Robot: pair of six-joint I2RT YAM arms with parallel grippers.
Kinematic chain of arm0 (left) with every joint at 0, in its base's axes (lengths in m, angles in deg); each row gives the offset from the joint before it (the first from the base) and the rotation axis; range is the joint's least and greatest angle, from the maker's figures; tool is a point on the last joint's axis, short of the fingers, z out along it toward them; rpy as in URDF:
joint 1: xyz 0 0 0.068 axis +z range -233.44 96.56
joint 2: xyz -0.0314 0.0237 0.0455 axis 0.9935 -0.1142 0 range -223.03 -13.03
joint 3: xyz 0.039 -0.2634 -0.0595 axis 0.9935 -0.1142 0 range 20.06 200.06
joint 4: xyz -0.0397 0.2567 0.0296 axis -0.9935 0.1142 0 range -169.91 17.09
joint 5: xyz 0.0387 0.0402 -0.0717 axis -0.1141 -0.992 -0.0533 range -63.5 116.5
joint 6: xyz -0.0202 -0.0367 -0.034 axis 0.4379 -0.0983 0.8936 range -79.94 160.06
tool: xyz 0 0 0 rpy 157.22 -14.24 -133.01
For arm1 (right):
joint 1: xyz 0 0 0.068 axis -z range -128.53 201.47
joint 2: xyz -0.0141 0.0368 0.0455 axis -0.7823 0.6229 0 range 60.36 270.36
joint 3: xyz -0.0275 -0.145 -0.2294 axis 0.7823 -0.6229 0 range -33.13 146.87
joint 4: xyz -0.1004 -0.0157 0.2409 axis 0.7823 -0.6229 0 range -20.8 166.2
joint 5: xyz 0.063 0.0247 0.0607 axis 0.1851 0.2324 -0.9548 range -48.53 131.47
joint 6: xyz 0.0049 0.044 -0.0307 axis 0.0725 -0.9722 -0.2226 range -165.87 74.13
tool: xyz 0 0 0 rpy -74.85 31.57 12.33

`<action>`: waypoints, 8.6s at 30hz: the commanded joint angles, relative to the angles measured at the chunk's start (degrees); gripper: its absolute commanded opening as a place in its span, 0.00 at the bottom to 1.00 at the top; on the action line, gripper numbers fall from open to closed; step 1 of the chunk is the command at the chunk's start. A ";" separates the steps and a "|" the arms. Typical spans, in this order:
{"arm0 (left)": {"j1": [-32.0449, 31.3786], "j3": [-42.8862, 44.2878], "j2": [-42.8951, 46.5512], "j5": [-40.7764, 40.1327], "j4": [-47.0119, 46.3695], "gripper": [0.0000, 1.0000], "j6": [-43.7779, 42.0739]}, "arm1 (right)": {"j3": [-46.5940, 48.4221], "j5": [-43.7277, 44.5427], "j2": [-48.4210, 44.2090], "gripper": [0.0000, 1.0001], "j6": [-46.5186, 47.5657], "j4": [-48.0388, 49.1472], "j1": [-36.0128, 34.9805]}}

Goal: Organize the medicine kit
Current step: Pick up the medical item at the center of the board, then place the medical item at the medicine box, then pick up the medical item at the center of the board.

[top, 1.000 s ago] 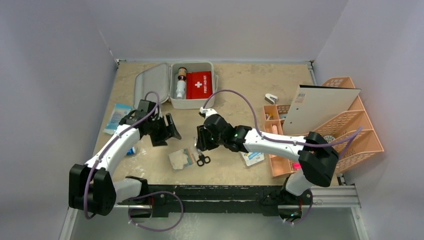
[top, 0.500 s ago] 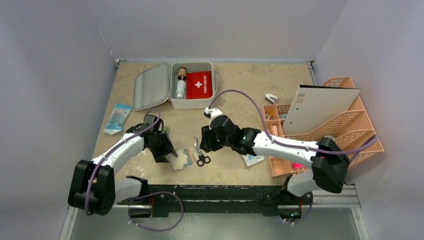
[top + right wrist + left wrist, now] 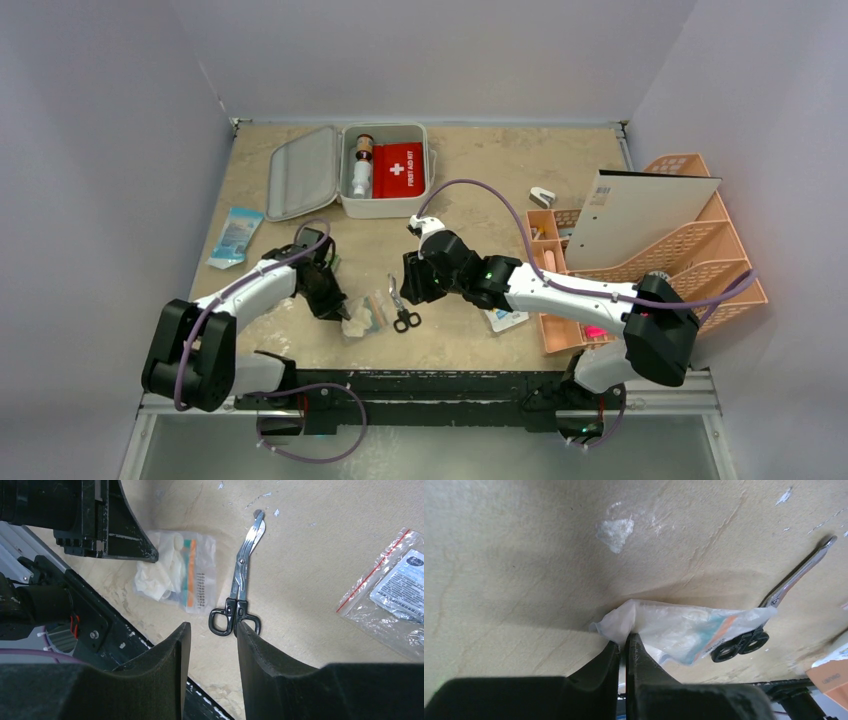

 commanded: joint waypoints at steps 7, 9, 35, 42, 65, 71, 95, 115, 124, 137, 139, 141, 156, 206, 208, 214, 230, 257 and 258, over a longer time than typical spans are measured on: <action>-0.31 10.68 10.13 3.67 2.35 0.00 -14.43 | 1.59 -4.25 -2.56 0.47 2.63 2.39 0.05; -0.39 13.69 12.47 7.03 1.61 0.00 -16.55 | 3.58 -6.44 -2.65 0.54 3.57 1.81 0.06; -0.58 17.56 12.41 33.40 -13.22 0.00 -23.97 | 3.42 -21.34 -10.17 0.28 -7.45 8.39 12.73; -0.58 18.69 13.59 25.62 -12.36 0.22 -21.82 | 8.38 -16.00 -8.03 0.00 -2.67 2.67 12.66; 1.09 22.44 9.50 8.04 -0.92 0.93 -31.67 | 41.70 1.91 17.07 0.00 49.93 -11.56 12.75; 1.17 22.12 12.05 5.66 -1.57 1.00 -32.29 | 47.10 8.64 24.14 0.00 61.33 -8.34 12.83; 2.32 20.27 26.17 -9.78 -1.00 0.99 -33.44 | 83.83 11.61 58.19 0.00 83.49 -2.34 21.97; 2.59 18.68 33.01 -10.72 -2.59 0.98 -33.09 | 80.46 8.88 63.70 0.00 93.83 17.60 21.91; 2.58 19.03 35.24 -13.37 -1.70 0.98 -33.44 | 65.50 11.43 61.05 0.00 95.78 17.00 17.85; 2.58 18.86 35.78 -13.03 -2.01 0.98 -33.35 | 68.07 6.15 60.89 0.03 80.25 7.12 18.34; 2.58 18.85 35.66 -13.12 -1.92 0.98 -33.35 | 70.21 7.05 62.41 0.01 80.82 6.13 18.42; 2.59 18.85 35.74 -13.43 -1.84 0.98 -33.35 | 70.93 7.62 63.19 0.00 81.05 6.09 18.53; 2.58 19.02 35.94 -14.28 -1.65 0.98 -33.20 | 77.06 14.45 67.72 0.00 71.34 1.75 18.38; 0.41 18.76 34.85 -15.69 -1.32 0.98 -32.58 | 87.05 30.12 73.01 0.11 56.12 3.43 16.14; 0.39 18.54 34.31 -15.03 -1.30 0.98 -32.52 | 86.09 29.15 71.75 0.17 55.69 3.20 16.14; 0.43 17.39 33.42 -12.38 -2.45 1.00 -31.71 | 82.93 20.12 63.09 0.48 49.33 -2.63 16.17; 0.47 19.90 26.83 5.59 -1.80 1.00 -29.80 | 43.84 -0.17 26.31 0.99 26.94 -3.65 16.18; 0.40 18.81 17.29 -0.03 1.55 1.00 -32.40 | 19.73 22.05 8.16 0.86 -10.73 -45.22 16.32; 0.39 18.50 18.10 -0.24 1.44 1.00 -32.39 | 19.51 22.24 8.31 0.84 -11.12 -45.30 16.36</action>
